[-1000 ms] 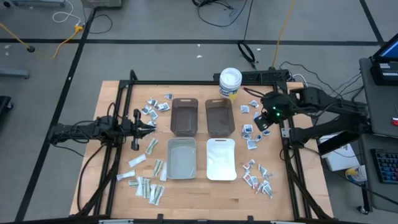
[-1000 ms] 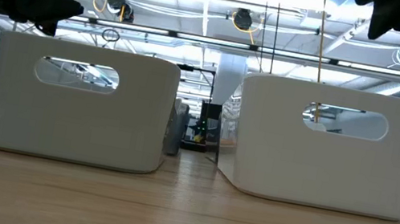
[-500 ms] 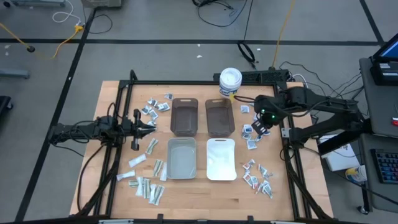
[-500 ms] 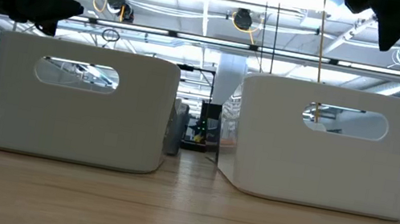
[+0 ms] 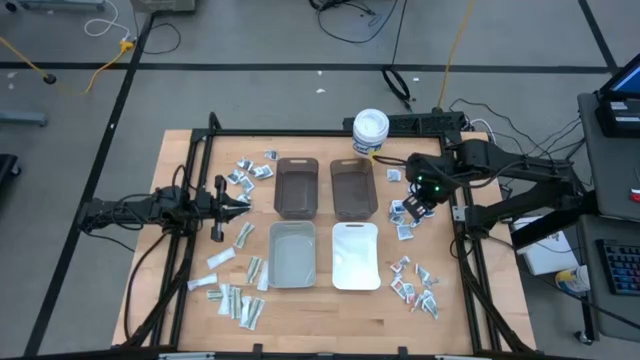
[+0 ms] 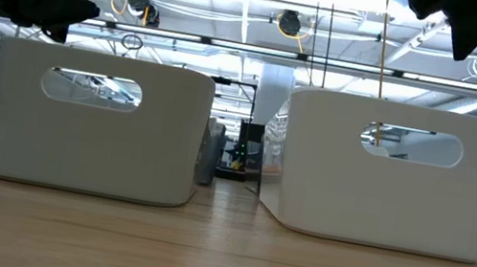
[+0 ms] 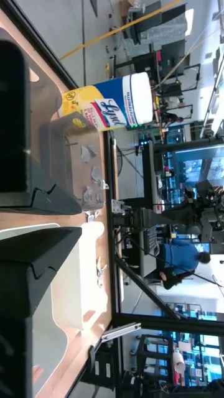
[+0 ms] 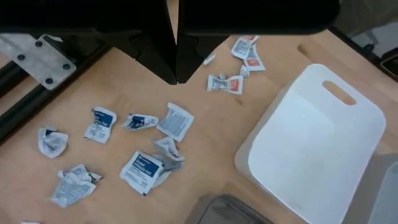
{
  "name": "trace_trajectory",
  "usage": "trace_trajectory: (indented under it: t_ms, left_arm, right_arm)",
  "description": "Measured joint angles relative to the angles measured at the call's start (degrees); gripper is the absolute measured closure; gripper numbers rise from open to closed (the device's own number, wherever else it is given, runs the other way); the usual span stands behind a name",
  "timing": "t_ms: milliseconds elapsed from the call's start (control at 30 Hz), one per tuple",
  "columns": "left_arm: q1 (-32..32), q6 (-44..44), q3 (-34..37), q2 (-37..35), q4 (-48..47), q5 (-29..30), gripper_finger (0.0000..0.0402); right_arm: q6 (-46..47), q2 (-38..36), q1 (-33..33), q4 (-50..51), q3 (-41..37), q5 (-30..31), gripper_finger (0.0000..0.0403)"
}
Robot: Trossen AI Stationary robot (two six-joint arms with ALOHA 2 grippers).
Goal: Pick & Place First Aid Supplies
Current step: Put the blue pad into the right black bin
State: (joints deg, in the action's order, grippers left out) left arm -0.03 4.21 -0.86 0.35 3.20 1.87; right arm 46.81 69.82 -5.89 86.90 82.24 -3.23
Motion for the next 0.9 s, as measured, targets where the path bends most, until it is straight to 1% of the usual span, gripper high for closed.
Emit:
trace_trajectory:
  t_ms: [200,467,767,900]
  left_arm:
    - [0.0,0.0,0.0,0.0,0.0,0.0,0.0355]
    - [0.0,0.0,0.0,0.0,0.0,0.0,0.0355]
    - [0.0,0.0,0.0,0.0,0.0,0.0,0.0355]
    - [0.0,0.0,0.0,0.0,0.0,0.0,0.0355]
  right_arm:
    - [-2.5,0.0,0.0,0.0,0.0,0.0,0.0401]
    - [0.9,-0.2,0.0,0.2,0.0,0.0,0.0389]
    - [2.4,-0.2,0.0,0.2,0.0,0.4,0.0348]
    - [3.5,-0.2,0.0,0.2,0.0,2.8,0.0318]
